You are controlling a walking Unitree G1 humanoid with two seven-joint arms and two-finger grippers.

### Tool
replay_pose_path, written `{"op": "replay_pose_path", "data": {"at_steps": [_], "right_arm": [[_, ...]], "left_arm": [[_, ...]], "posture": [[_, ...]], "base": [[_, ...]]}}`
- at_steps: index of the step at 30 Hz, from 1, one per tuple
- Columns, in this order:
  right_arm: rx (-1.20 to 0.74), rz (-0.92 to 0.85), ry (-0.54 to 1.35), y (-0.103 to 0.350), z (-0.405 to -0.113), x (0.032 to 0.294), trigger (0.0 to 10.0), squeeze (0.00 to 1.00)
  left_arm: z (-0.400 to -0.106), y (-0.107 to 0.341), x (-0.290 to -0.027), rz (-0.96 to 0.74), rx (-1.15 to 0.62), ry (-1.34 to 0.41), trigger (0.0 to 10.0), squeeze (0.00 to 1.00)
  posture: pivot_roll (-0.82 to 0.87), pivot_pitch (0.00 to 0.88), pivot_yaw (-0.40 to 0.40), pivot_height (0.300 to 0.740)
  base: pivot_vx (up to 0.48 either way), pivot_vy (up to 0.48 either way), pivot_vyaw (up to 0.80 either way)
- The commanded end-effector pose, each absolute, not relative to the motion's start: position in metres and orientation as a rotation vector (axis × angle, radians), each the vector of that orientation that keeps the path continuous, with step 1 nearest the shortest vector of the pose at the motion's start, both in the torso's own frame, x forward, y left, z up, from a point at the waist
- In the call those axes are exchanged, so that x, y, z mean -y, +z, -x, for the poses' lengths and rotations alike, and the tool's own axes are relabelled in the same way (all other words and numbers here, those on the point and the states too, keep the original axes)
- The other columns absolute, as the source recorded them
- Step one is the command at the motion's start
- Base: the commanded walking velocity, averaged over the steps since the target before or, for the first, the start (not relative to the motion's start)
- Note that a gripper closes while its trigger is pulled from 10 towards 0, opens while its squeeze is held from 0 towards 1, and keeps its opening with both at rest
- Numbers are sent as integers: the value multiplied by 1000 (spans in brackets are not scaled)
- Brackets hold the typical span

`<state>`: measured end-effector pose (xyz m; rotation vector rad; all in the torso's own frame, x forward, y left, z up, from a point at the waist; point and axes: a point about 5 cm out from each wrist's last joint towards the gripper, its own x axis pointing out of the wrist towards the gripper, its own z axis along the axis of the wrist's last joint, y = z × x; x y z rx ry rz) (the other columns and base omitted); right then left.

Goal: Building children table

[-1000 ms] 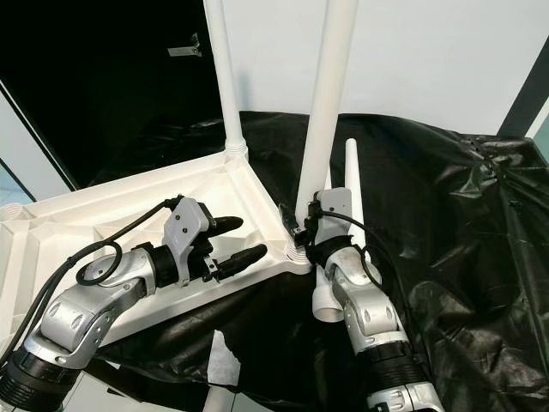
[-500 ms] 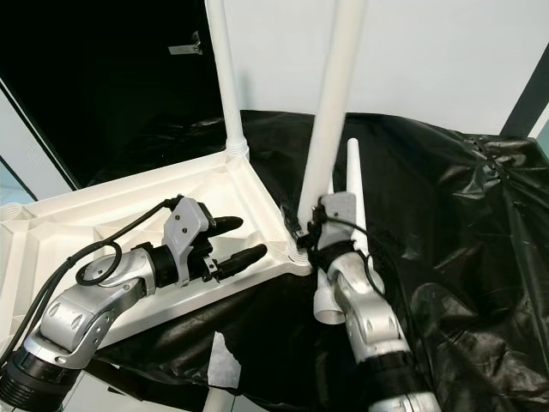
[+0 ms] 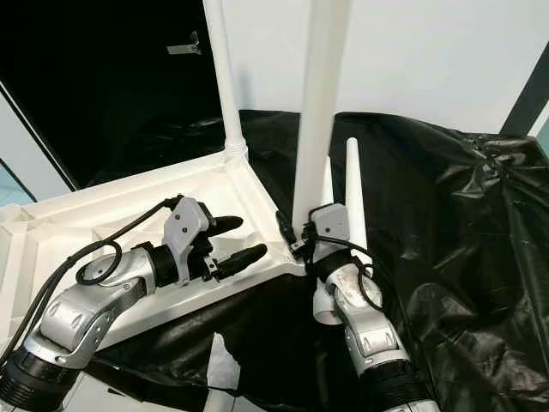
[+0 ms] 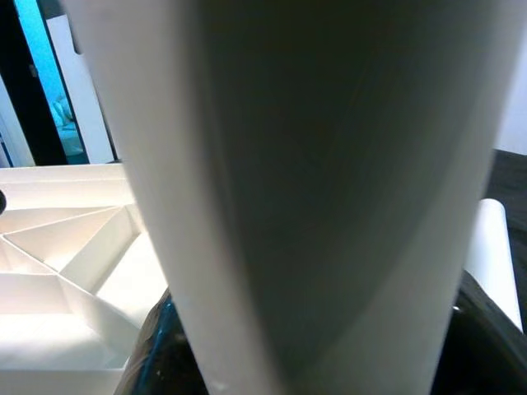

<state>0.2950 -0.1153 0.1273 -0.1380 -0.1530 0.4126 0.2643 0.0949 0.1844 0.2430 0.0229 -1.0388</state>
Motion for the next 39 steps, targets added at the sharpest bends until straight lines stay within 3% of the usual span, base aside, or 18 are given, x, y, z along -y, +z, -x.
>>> {"op": "replay_pose_path", "data": {"at_steps": [1, 8, 25, 30, 39], "right_arm": [[-151, 126, 404, 73, -285, 124, 10000, 0], [-248, 117, 440, 82, -298, 126, 10000, 0], [-251, 215, 495, 85, -298, 128, 10000, 0], [-226, 179, 433, 89, -299, 130, 10000, 0], [-116, -6, 100, 104, -301, 108, 10000, 0]], "left_arm": [[-263, 189, -96, -270, -18, -1088, 10000, 0], [-263, 190, -98, -271, -13, -1083, 10000, 0], [-264, 190, -97, -271, -6, -1077, 10000, 0], [-264, 191, -97, -272, -5, -1078, 10000, 0], [-264, 191, -95, -271, 2, -1079, 10000, 0]], "posture": [[24, 0, 53, 740], [22, 0, 51, 740], [23, 0, 47, 740], [23, 0, 46, 740], [27, 0, 35, 740]], "base": [[0, 0, 0], [0, 0, 0], [0, 0, 0], [0, 0, 0], [0, 0, 0]]}}
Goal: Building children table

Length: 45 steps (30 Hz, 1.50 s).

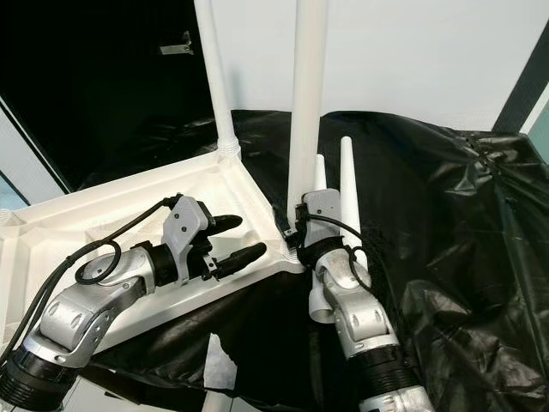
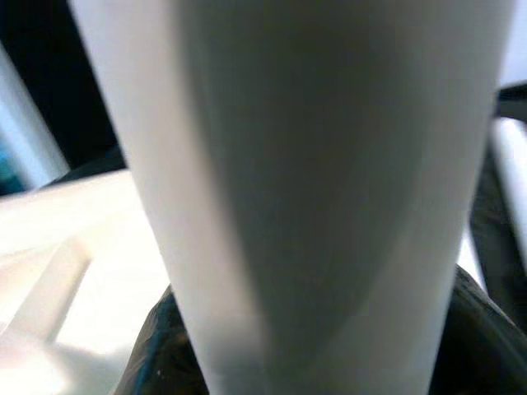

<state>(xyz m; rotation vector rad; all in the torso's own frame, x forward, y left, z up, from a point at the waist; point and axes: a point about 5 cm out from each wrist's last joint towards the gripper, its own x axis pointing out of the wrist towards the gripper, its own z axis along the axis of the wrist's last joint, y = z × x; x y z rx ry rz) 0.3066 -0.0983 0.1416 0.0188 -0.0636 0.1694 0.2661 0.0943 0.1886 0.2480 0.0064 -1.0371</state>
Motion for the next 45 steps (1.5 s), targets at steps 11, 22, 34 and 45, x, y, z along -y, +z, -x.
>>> {"op": "replay_pose_path", "data": {"at_steps": [11, 22, 34, 45], "right_arm": [[-86, 44, 124, 106, -296, 87, 10000, 0], [127, 68, 191, 141, -297, 88, 10000, 0], [205, 73, 286, 175, -306, 102, 10000, 0], [216, 118, 468, 187, -311, 104, 10000, 0]], "left_arm": [[-264, 191, -94, -278, 7, -1079, 10000, 0], [-265, 192, -94, -229, -5, -1086, 10000, 0], [-280, 214, -110, -173, 59, -1038, 10000, 0], [-283, 250, -106, -1, 166, -1149, 10000, 0]], "posture": [[29, 0, 27, 740], [25, 0, 18, 740], [24, 0, 7, 740], [20, 0, -1, 740]], "base": [[0, 0, 0], [0, 0, 0], [0, 0, 0], [0, 0, 0]]}}
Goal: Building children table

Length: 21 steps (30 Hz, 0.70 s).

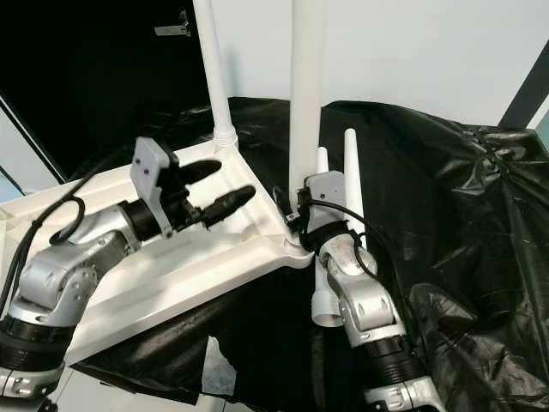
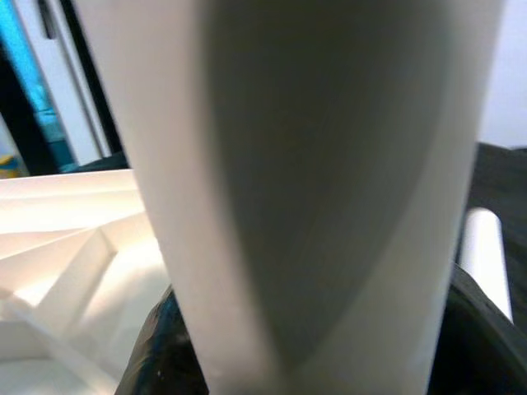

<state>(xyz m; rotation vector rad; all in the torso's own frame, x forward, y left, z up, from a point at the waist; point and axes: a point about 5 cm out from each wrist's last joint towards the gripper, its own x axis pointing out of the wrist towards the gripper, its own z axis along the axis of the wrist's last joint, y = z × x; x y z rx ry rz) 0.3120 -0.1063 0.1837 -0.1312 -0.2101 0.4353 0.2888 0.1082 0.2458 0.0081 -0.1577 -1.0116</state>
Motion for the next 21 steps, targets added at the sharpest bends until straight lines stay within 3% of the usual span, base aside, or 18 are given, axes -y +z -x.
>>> {"op": "replay_pose_path", "data": {"at_steps": [1, 8, 14, 21], "right_arm": [[209, 127, 504, 188, -311, 103, 10000, 0], [201, 155, 604, 193, -313, 103, 10000, 0], [175, 193, 858, 202, -309, 104, 10000, 0], [158, 202, 982, 205, -304, 103, 10000, 0]], "left_arm": [[-282, 255, -104, 22, 186, -1184, 10000, 0], [-276, 267, -93, 70, 234, -1291, 10000, 0], [-273, 278, -74, 63, 256, -1425, 10000, 0], [-271, 277, -65, 41, 241, -1475, 10000, 0]], "posture": [[20, 0, -2, 740], [18, 0, -7, 740], [19, 0, -15, 740], [17, 0, -20, 740]], "base": [[0, 0, 0], [0, 0, 0], [0, 0, 0], [0, 0, 0]]}}
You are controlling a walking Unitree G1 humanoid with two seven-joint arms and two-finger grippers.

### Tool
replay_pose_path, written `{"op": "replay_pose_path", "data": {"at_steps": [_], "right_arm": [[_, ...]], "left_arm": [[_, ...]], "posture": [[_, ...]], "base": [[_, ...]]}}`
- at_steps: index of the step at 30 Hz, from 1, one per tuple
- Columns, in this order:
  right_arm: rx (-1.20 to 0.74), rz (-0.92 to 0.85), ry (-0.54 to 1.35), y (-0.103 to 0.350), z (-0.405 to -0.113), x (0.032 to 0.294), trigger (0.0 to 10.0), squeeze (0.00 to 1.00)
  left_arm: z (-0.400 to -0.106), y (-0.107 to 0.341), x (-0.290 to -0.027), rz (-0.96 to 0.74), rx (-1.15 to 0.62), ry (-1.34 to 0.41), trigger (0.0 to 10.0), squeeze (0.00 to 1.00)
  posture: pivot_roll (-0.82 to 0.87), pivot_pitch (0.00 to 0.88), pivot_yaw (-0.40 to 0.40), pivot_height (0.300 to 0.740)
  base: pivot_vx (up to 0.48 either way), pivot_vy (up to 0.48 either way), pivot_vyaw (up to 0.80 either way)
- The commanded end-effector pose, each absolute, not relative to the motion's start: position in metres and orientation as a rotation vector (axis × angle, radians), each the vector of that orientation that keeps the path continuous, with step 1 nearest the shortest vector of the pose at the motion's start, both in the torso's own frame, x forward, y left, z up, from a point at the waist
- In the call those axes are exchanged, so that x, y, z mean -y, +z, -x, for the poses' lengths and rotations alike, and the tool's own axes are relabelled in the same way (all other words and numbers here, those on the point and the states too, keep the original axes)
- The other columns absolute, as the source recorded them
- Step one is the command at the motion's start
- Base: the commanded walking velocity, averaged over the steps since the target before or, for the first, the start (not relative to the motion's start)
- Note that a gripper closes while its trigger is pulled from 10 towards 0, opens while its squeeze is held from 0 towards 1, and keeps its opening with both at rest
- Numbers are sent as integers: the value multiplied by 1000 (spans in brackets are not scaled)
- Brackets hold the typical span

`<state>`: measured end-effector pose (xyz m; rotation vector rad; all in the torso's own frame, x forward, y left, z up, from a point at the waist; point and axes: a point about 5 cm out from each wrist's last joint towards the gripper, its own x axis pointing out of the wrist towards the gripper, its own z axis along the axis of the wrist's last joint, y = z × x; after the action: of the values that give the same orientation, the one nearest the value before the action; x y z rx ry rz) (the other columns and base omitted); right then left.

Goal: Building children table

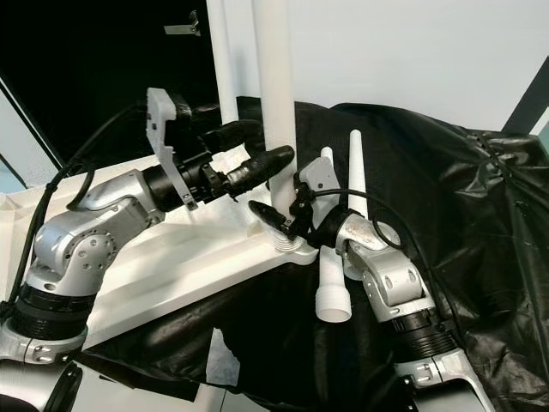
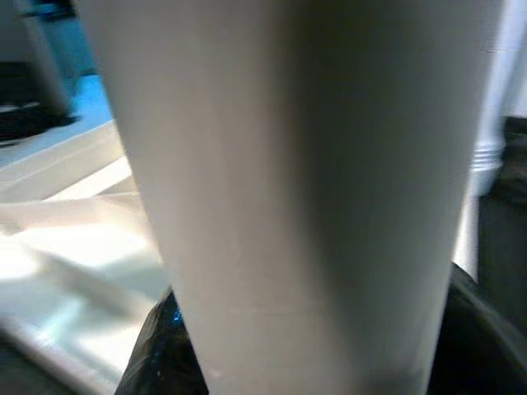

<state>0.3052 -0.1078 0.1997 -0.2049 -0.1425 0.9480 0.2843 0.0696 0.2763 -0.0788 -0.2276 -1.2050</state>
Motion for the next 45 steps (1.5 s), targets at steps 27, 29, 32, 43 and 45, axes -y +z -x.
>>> {"op": "replay_pose_path", "data": {"at_steps": [27, 29, 32, 43, 45], "right_arm": [[9, 325, 1344, 203, -289, 109, 10000, 0], [8, 327, 1345, 202, -289, 109, 10000, 0], [9, 333, 1343, 202, -290, 110, 10000, 0], [19, 306, 1265, 203, -295, 112, 10000, 1000], [39, 298, 1208, 204, -298, 112, 10000, 1000]], "left_arm": [[-258, 294, -71, 48, 210, -1688, 0, 0], [-258, 294, -72, 52, 208, -1691, 0, 0], [-258, 294, -72, 54, 207, -1696, 0, 0], [-272, 295, -67, -14, 221, -1566, 10000, 0], [-282, 296, -65, -31, 225, -1449, 10000, 0]], "posture": [[22, 0, -21, 740], [22, 0, -20, 740], [20, 0, -16, 740], [17, 0, -11, 740], [16, 0, -10, 740]], "base": [[0, 0, 0], [0, 0, 0], [0, 0, 0], [0, 0, 0], [0, 0, 0]]}}
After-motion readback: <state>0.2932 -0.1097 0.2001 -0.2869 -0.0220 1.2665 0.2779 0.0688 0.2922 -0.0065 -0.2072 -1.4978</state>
